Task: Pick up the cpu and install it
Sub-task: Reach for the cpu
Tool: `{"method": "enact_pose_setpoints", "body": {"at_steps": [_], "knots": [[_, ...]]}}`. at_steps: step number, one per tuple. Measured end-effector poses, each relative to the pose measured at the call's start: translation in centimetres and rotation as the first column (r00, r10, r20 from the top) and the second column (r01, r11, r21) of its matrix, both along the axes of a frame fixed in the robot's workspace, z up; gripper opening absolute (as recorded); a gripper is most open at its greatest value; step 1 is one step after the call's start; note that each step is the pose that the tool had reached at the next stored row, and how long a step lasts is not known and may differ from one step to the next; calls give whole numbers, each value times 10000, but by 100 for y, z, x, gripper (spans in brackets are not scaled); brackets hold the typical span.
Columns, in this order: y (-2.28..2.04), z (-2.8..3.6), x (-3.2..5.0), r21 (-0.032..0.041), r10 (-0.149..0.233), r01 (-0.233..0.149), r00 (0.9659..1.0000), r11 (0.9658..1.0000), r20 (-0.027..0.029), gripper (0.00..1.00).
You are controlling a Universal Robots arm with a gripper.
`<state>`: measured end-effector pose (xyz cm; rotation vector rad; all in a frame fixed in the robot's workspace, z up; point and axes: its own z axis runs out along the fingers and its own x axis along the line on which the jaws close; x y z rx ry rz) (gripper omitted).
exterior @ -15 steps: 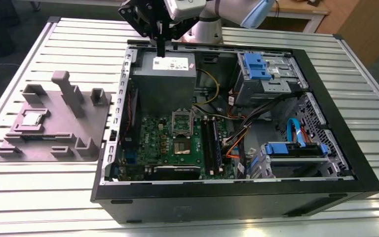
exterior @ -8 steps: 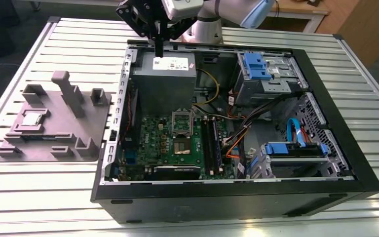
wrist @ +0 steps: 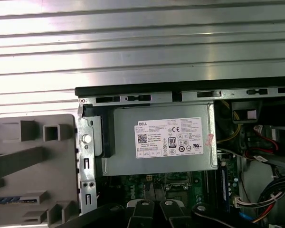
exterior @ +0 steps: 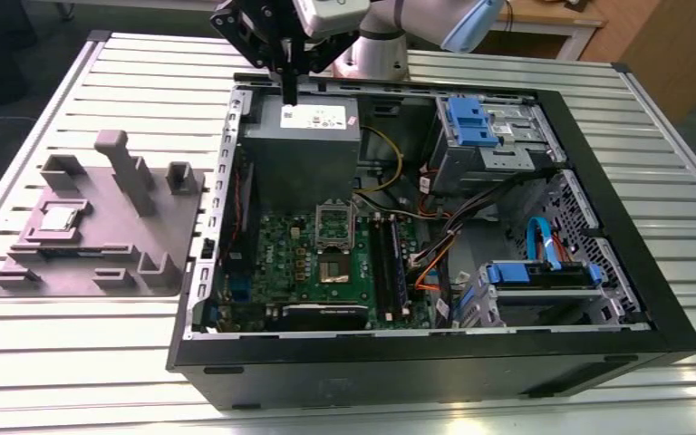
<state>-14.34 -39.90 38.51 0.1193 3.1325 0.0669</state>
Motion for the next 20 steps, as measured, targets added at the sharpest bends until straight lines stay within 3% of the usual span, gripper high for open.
{"method": "enact_pose_setpoints", "body": {"at_steps": [20], "knots": [[0,-1,-38,0,0,0,10000,10000,-1,10]]}}
